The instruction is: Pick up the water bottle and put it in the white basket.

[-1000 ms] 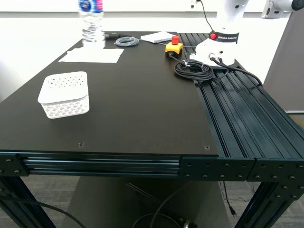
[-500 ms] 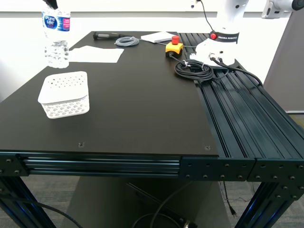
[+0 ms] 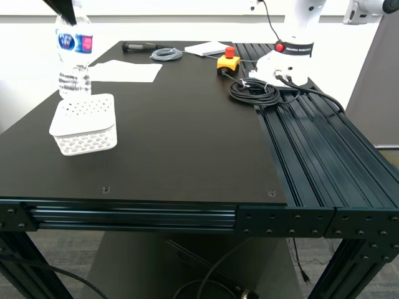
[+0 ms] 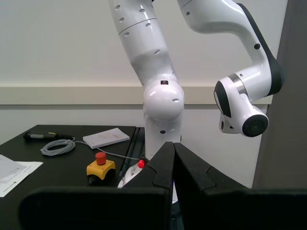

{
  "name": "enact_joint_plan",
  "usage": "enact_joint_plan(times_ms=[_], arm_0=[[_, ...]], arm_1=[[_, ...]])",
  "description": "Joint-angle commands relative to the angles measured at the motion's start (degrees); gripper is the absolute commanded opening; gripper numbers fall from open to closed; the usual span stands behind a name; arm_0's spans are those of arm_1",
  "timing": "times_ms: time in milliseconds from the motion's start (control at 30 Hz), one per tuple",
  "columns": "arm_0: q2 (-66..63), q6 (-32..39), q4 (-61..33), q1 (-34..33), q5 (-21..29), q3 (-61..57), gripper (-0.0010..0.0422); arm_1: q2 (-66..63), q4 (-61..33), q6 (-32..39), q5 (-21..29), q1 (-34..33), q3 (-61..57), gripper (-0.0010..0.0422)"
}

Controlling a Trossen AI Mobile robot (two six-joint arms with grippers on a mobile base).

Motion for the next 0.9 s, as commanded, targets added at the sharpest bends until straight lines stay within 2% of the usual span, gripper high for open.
enact_joint_plan(times_ms=[33, 233, 300, 633, 733, 900], arm_0=[[0.0, 0.0, 0.2, 0.0, 0.0, 0.1, 0.0001], [0.0, 0.0, 0.2, 0.0, 0.0, 0.1, 0.0001], [0.0, 0.0, 0.2, 0.0, 0.0, 0.1, 0.0001], [0.0, 0.0, 0.2, 0.0, 0.0, 0.1, 0.0001], [0.0, 0.0, 0.2, 0.0, 0.0, 0.1, 0.0001], [0.0, 0.0, 0.2, 0.0, 0.0, 0.1, 0.0001]], arm_1=[[0.0, 1.5, 0.3, 0.2, 0.1, -2.3, 0.0], [0.0, 2.5, 1.6, 1.0, 0.2, -4.3, 0.0002], [0.0, 2.5, 1.8, 1.0, 0.3, -4.3, 0.0022], [0.0, 3.5, 2.4, 0.7, 0.4, -4.3, 0.0206], [0.0, 3.5, 2.4, 0.5, 0.5, -4.3, 0.0223], [0.0, 3.8, 2.4, 0.5, 0.6, -4.2, 0.0224]])
